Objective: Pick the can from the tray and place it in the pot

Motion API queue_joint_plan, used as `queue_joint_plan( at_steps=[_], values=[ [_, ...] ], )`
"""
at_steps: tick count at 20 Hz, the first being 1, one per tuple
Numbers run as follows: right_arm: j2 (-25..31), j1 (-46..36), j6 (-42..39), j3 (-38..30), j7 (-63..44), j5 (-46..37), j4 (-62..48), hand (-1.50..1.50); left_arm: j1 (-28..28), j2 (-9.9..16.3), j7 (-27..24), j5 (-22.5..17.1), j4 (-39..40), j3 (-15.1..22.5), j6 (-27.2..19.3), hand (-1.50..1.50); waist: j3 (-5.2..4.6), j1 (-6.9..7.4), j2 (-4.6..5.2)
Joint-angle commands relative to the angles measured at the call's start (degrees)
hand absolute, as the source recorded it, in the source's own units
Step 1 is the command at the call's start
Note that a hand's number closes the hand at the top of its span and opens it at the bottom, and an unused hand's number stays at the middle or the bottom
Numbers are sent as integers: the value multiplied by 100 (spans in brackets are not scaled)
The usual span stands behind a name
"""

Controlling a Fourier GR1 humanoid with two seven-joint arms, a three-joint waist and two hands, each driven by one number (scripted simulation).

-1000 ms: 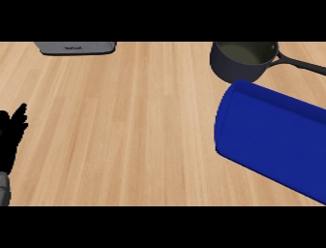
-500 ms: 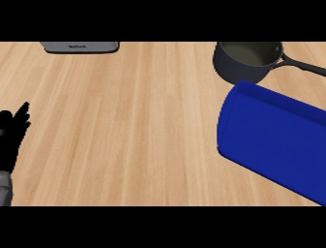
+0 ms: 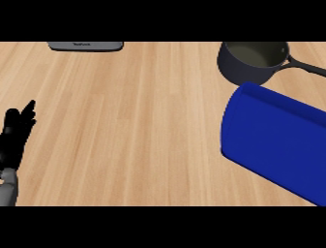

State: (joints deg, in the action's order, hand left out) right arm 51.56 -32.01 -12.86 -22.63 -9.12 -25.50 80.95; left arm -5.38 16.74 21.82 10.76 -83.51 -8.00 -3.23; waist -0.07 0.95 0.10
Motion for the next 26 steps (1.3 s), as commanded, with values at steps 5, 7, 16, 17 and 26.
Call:
queue_joint_plan(
  at_steps=[5,7,16,17,26],
  values=[
    [-566,-1302,7,1039,-371,-432,-1250,150,-413,-19,-177,33,566,-114,-7,0,1,21,33],
    [-530,-1737,-73,1133,-359,-566,-1805,150,-7,-163,-54,169,-36,92,-82,0,5,65,20],
    [-1474,-2021,5,1332,-381,-673,-3189,150,-231,-41,179,104,-48,-70,2,0,8,25,14],
    [-1652,-2087,186,1248,-202,-614,-3597,-150,-333,5,76,97,174,-57,92,0,10,70,46],
    [-2241,-2192,1194,276,553,161,-4254,-150,-49,-50,21,-11,-133,-85,180,0,15,40,16]
  ],
)
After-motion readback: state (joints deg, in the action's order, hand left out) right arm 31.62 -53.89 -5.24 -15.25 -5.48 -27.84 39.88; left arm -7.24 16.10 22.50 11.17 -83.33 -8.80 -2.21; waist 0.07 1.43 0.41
